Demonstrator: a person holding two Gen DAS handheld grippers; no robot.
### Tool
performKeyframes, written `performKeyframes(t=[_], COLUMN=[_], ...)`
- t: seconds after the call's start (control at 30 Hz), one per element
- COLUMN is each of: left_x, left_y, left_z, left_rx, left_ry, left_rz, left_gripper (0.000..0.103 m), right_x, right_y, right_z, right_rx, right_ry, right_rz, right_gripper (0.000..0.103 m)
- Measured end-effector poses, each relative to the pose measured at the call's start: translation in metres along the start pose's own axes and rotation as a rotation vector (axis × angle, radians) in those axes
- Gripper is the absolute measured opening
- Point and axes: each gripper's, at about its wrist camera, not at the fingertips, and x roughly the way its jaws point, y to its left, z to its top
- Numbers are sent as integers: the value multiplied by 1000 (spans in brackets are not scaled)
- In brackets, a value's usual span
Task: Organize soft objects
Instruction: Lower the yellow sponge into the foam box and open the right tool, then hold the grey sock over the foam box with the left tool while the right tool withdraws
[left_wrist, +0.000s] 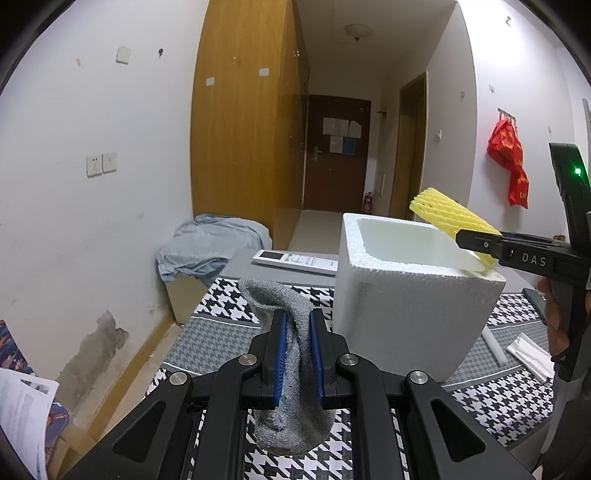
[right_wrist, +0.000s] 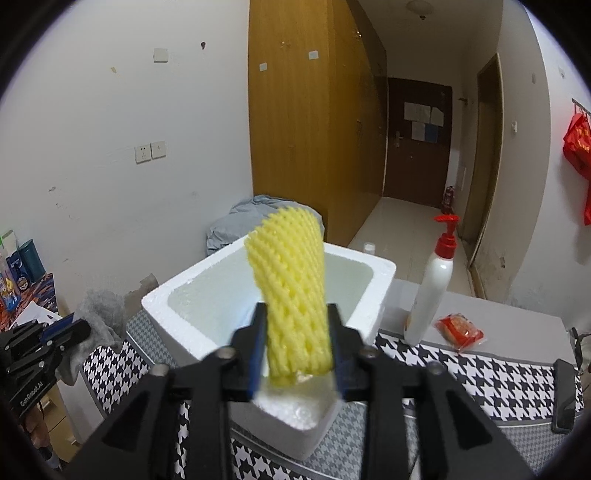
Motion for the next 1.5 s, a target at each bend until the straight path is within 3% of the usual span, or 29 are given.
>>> performKeyframes(t=[0.03,0.2,0.3,0.93,1.03,1.1,1.5], left_x=[0,0,0,-18,-20,-22,-25], left_y=[0,2,2,-3,-6,-9,-28], left_z=[0,0,0,12,17,19,31], left_rx=[-3,-5,-7,4,9,14,49], left_ry=[0,2,1,-59,-68,-74,-98], left_rz=[1,4,5,-5,-19,-24,-64], left_gripper=[14,14,14,14,14,14,14], right_x=[1,-1,-6,-31,-34,-37,-49], right_y=[0,-2,-3,-8,-11,-14,-24], right_z=[0,2,2,-7,-8,-10,-19], right_rx=[2,14,24,14,20,30,45], right_ry=[0,-12,-27,-53,-56,-56,-61], right_rz=[4,4,10,14,16,22,-5], right_gripper=[52,78,85,87,92,103,103])
